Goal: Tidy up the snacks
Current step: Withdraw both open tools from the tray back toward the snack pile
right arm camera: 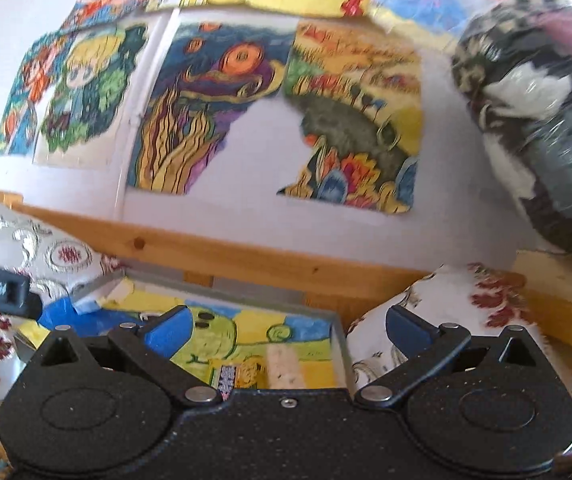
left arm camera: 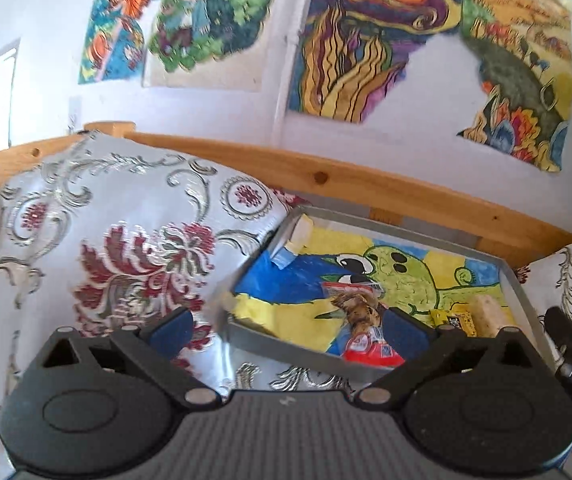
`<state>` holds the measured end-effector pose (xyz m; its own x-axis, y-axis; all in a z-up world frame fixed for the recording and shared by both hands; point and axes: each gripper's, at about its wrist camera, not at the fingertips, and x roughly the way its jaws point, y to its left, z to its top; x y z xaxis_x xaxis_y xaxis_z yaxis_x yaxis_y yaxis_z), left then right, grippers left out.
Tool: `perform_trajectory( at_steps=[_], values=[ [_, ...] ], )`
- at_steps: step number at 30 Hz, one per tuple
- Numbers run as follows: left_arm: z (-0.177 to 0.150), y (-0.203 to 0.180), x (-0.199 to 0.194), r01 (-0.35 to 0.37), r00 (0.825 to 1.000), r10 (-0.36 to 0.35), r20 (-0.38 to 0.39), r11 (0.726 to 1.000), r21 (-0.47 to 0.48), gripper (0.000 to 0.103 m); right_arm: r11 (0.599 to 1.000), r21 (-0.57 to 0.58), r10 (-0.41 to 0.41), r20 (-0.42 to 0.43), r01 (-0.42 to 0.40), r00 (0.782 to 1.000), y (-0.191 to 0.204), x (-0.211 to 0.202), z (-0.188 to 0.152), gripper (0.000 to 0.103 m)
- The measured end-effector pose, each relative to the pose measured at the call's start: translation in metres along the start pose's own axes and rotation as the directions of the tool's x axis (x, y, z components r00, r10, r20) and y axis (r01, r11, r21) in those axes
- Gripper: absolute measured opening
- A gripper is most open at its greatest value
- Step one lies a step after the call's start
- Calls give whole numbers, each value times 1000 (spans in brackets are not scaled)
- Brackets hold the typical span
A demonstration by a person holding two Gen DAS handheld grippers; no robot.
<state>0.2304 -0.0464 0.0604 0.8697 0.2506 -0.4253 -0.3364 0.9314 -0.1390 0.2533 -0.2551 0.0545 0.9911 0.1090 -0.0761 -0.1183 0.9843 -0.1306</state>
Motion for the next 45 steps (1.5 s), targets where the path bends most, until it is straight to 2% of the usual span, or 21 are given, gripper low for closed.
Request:
perform_trajectory(
  at_steps=[7,17,24,34,45],
  values=[
    [-13,14,-46,-42,993,40,109,999,9,102,1000,11,-8,87,7,996,-2,-43,6,102],
    [-35,38,-87,-46,991,41,127,998,40,102,999,-15,42,85,-41,996,12,-100,-1,102],
    [-52,56,-103,-46,994,38,107,996,72,102,996,-51,70,54,-67,996,28,-129,-8,102],
    [-86,74,-118,-34,999,32,19,983,182,102,995,-70,70,-6,-70,998,39,-160,-18,102],
    [-97,101,-123,-57,997,67,-50,984,168,102,994,-66,83,-117,-91,990,47,-177,-29,102]
  ],
)
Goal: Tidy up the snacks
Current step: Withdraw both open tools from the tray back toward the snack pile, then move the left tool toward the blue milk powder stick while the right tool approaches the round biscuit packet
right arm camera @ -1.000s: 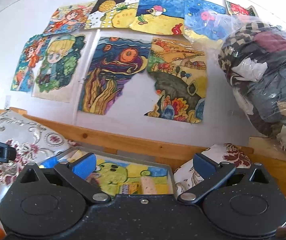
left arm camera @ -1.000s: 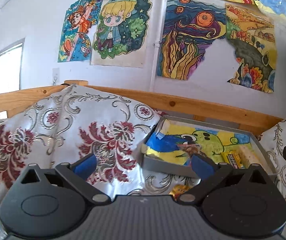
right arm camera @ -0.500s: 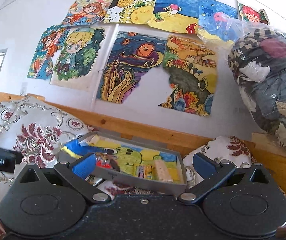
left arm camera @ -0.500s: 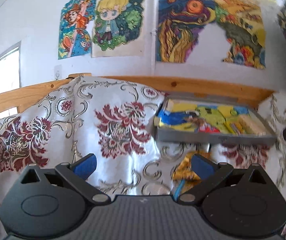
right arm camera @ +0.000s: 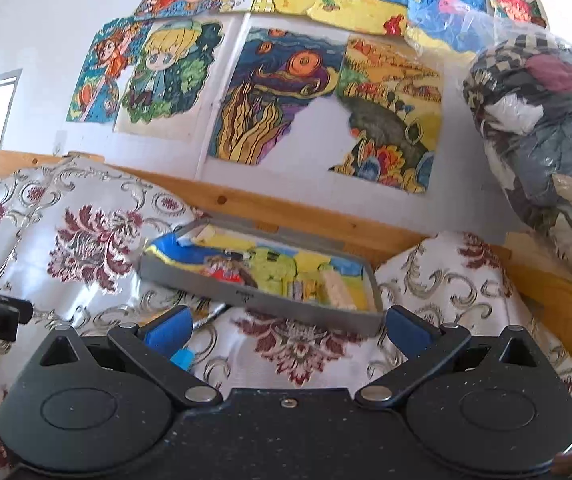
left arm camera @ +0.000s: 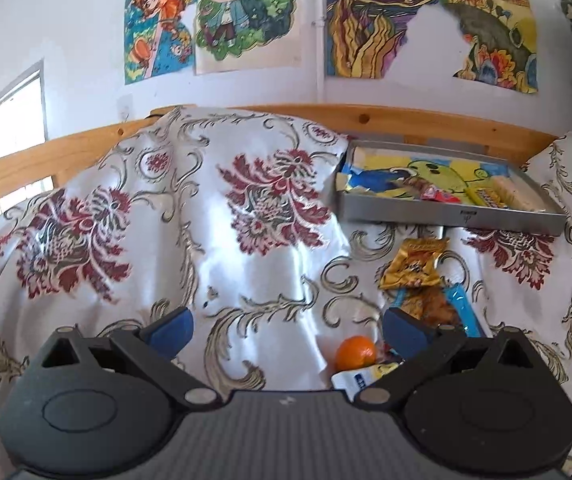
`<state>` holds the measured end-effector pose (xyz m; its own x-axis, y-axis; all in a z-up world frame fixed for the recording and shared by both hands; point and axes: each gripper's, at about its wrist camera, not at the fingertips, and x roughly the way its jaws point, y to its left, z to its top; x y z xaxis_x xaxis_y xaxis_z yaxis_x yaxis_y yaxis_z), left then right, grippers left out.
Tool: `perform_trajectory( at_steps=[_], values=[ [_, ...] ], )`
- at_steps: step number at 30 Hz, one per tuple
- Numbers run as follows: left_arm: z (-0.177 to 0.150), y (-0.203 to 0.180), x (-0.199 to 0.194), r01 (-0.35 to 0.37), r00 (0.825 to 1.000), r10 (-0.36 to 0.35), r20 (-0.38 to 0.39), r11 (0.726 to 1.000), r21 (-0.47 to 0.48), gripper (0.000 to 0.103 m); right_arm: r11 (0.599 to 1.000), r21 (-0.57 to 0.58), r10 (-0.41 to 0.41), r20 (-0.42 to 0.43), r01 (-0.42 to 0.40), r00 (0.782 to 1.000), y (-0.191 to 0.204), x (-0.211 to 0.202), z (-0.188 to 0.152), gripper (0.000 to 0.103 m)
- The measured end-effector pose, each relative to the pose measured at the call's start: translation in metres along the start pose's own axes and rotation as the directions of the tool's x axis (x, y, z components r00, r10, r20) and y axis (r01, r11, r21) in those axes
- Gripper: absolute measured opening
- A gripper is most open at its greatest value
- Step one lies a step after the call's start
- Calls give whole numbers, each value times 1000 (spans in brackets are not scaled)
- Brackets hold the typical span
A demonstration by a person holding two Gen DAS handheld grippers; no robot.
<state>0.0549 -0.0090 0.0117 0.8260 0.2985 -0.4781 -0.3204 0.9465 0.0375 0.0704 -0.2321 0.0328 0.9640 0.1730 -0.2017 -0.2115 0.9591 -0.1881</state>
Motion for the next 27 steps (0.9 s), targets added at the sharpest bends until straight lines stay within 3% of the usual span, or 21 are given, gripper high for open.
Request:
perform_trajectory(
  at_steps=[10,21,27],
  values=[
    [-8,10,5,-13,996,15,-93,1000,16,102,997,2,77,-146,-77,986,14,-1,-14,102],
    [-18,10,17,-4,977,13,-212,999,45,102,988,4,145,-306,-151,941,28,16,-29,102],
    [-22,7,20,4,973,10,-231,998,61,102,987,9,155,-349,-163,924,30,22,-33,102]
  ],
)
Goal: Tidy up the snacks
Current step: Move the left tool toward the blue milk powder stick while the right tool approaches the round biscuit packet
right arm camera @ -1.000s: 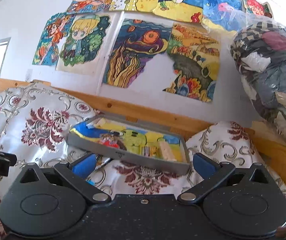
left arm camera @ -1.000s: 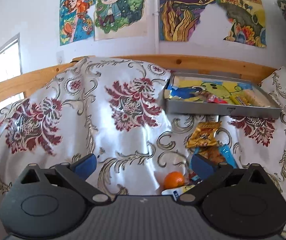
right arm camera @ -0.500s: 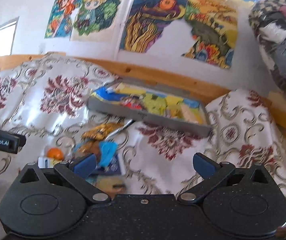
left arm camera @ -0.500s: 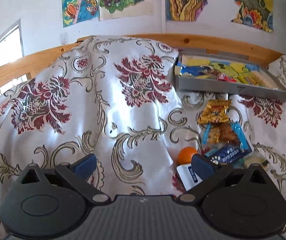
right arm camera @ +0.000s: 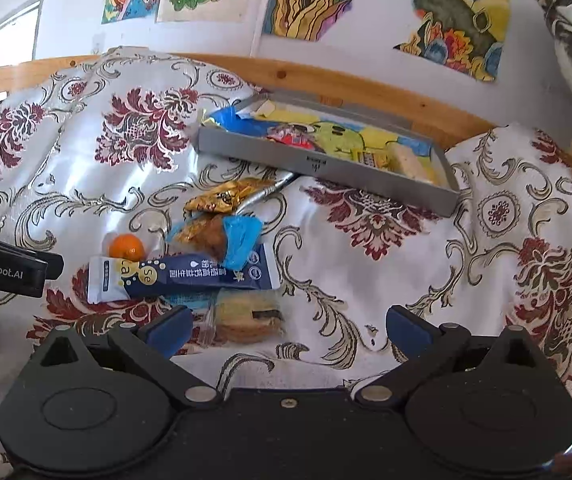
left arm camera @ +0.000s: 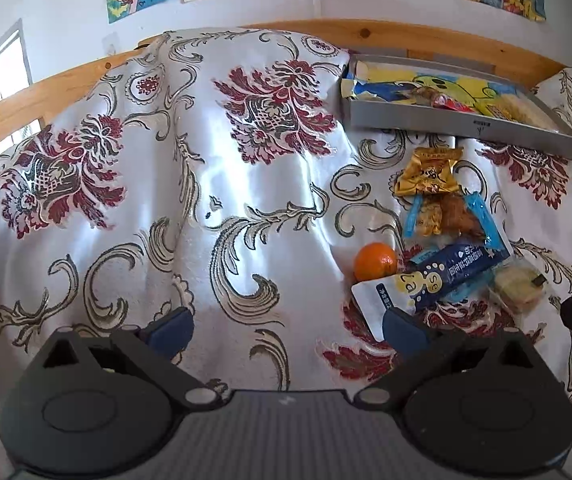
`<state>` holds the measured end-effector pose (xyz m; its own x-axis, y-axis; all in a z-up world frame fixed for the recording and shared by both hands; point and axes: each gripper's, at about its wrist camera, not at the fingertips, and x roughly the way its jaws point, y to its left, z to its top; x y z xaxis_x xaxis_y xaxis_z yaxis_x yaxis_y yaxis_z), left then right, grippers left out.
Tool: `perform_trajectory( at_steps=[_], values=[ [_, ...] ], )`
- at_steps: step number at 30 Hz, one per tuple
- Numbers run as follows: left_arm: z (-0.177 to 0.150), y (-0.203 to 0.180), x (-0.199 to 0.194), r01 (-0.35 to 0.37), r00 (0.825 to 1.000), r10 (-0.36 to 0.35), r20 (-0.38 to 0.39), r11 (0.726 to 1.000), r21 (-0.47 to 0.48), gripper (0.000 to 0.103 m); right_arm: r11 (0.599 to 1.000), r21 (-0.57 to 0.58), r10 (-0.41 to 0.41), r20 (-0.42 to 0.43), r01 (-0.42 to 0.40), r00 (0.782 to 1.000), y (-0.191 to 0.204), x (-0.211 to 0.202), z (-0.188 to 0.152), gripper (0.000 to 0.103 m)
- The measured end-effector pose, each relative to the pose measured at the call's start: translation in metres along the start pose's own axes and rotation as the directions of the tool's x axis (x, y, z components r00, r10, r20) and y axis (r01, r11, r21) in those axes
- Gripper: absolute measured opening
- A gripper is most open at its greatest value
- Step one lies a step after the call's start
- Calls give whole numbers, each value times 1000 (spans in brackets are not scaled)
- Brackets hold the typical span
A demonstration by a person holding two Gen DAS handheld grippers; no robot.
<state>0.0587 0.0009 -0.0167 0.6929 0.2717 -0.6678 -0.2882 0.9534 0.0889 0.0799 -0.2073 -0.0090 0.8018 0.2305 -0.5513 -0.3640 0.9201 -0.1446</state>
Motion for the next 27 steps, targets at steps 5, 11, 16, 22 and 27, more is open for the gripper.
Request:
perform_trajectory(
  at_steps=[5,11,16,22,27],
  values=[
    [1,-3,2,-5,1000,5,-11,1000,25,102,1000,2,9,-28,-9,1000,-1,5,-1,102],
    [2,-6,4,-15,1000,16,-8,998,63,102,999,7,41,-65,-40,997,-5,12,1,102],
    [6,-11,7,2,1000,-4,12,995,98,102,999,8,33,-81,-33,996,-13,22,5,102],
    [7,-16,17,113,994,-112,-16,973,200,102,999,-20,43,-112,-46,993,-24,34,6,102],
    [7,-25,21,153,987,-160,-1,941,302,102,997,-27,70,-113,-74,991,-28,49,9,102]
  ],
)
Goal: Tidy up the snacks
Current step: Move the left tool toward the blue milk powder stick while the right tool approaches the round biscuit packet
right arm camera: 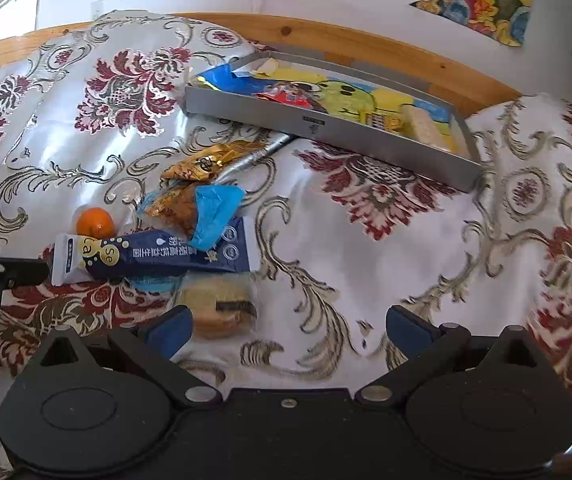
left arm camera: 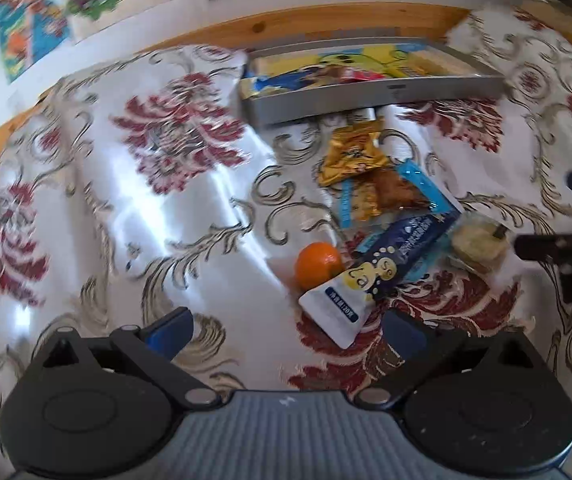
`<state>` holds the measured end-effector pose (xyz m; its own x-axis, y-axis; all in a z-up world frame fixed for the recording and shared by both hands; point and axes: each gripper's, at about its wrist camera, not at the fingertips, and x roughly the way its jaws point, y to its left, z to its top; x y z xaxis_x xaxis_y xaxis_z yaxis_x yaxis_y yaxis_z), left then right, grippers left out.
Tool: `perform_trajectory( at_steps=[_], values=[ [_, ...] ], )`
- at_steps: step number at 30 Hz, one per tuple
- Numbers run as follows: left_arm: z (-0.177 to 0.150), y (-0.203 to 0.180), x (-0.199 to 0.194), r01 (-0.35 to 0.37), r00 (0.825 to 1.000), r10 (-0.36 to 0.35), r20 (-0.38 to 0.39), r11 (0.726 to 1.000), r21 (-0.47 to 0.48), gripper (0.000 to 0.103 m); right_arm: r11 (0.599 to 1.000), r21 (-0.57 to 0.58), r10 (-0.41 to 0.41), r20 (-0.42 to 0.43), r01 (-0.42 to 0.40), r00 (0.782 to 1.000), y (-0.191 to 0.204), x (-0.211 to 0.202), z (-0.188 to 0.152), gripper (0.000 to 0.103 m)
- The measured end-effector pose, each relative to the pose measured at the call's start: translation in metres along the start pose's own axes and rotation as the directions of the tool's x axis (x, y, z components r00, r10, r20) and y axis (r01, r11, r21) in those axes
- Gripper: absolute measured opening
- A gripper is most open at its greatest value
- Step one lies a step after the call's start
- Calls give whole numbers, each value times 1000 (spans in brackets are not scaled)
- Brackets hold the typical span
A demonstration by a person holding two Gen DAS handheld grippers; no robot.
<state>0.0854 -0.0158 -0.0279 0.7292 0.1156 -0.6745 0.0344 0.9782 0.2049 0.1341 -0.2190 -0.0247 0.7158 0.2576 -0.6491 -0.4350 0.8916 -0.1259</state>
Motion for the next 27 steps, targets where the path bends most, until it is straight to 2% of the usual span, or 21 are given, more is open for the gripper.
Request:
perform_trajectory(
  at_steps=[5,9,11,17,20,25,27],
  values=[
    [6,-12,4,7,999,-15,44,986,166,102,994,-27,110,12,-110,994,6,15,5,102],
    [5,-26,8,14,997,-39,70,945,327,102,986,-45,158,-10,-158,987,16,28,6,102],
    [4,-31,9,20,996,-52,77,928,372,102,984,-41,173,-25,-174,985,18,35,7,102],
    [7,-39,15,57,994,-91,59,904,424,102,987,-33,156,-61,-158,986,20,52,4,101],
    [9,-42,17,75,994,-105,43,896,438,102,991,-28,130,-70,-132,989,17,52,3,95],
    [14,-46,18,111,990,-136,26,891,440,102,993,-43,109,-76,-112,991,14,48,5,68],
    [16,-48,19,126,988,-151,21,889,441,102,994,-62,84,-81,-90,993,13,46,6,63]
  ],
)
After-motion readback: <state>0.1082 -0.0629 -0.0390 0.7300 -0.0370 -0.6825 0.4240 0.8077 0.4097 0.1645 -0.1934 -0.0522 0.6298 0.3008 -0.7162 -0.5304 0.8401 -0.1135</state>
